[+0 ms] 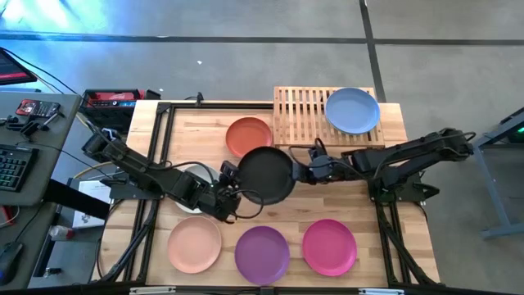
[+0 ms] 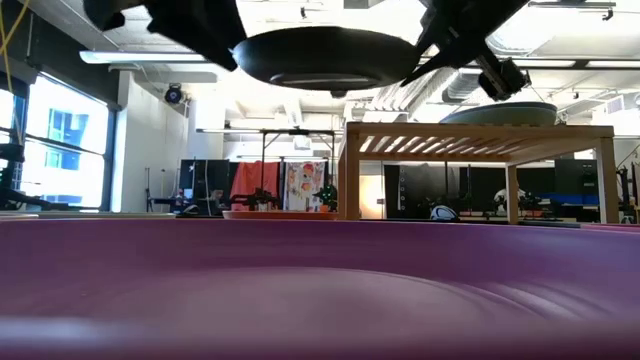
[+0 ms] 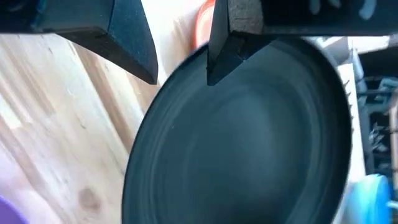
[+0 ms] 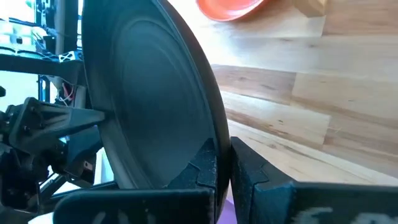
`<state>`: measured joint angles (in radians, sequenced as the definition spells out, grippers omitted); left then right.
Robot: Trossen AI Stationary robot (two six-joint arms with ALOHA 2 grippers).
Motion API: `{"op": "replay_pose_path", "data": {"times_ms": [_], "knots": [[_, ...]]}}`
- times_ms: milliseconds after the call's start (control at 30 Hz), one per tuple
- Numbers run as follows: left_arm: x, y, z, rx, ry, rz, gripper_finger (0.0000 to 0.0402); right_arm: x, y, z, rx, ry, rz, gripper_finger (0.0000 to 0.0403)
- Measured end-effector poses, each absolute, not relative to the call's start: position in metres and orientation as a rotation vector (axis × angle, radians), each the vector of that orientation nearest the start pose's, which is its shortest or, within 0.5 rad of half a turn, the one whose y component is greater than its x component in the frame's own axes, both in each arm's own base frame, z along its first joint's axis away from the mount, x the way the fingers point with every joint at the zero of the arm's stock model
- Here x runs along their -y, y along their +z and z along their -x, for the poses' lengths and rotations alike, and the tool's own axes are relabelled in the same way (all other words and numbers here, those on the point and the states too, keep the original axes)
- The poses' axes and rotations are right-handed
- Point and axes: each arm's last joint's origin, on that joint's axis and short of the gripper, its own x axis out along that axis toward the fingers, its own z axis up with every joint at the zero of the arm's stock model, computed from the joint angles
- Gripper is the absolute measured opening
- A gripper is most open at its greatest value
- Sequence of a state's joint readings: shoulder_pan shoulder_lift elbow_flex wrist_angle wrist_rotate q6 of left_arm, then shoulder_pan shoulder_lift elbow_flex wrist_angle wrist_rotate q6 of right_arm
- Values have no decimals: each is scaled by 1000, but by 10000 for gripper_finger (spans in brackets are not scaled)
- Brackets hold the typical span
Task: Place and stack plates onto a shelf
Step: Stack the black plate on top of the blue plate on the shelf
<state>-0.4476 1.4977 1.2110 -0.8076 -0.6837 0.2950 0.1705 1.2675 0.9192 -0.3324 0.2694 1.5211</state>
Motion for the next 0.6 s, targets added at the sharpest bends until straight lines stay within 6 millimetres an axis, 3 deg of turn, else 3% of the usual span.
{"op": "replay_pose_path", "data": {"times_ms": [367, 600], "knots": [[104, 339, -270, -779, 310, -792, 122, -19, 293, -218, -410, -674, -1309, 1], [99, 361, -259, -717, 324, -755, 122, -2, 316, -176, -277, -731, -1315, 1]]}}
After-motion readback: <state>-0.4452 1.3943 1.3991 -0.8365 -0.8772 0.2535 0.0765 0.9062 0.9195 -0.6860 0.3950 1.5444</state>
